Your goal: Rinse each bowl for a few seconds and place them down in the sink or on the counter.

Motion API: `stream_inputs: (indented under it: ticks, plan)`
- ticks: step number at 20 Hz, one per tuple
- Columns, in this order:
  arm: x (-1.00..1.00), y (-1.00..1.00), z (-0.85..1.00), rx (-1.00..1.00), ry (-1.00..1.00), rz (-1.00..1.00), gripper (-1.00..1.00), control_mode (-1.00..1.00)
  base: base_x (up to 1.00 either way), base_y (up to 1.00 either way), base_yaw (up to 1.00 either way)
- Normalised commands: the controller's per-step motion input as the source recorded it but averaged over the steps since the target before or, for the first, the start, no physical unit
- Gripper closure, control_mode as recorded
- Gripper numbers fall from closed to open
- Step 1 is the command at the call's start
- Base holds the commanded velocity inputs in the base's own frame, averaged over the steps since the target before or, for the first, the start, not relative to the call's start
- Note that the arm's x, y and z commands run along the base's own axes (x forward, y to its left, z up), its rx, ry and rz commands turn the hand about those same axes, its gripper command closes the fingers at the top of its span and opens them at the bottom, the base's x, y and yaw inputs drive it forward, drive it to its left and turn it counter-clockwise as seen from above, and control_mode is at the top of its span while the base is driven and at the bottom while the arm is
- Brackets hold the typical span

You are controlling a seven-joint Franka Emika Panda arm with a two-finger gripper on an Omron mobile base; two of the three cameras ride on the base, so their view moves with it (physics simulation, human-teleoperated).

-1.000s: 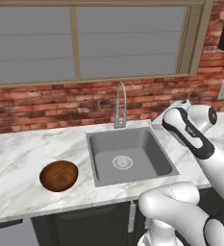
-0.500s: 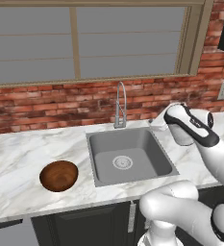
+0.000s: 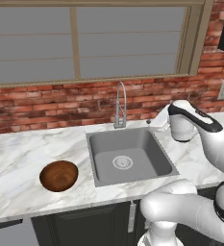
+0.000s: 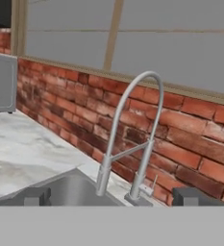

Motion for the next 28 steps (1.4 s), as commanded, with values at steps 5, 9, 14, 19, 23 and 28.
stream_inputs:
  ticks: [5, 9, 14, 19, 23, 28]
  plan:
    - [0.22, 0.03, -0.09, 0.00, -0.02, 0.02, -1.00, -1.00, 0.00, 0.00, 0.00]
    - [0.24, 0.04, -0.04, 0.00, 0.00, 0.00, -1.00, -1.00, 0.00, 0.00, 0.00]
    - [0.22, 0.04, -0.06, 0.00, 0.00, 0.00, -1.00, -1.00, 0.00, 0.00, 0.00]
    - [0.23, 0.02, -0.13, 0.02, -0.02, 0.03, -1.00, -1.00, 0.00, 0.00, 0.00]
    - [0.25, 0.00, -0.13, 0.03, -0.02, 0.03, -1.00, -1.00, 0.00, 0.00, 0.00]
    - [0.24, 0.01, -0.14, 0.03, -0.02, 0.03, -1.00, -1.00, 0.00, 0.00, 0.00]
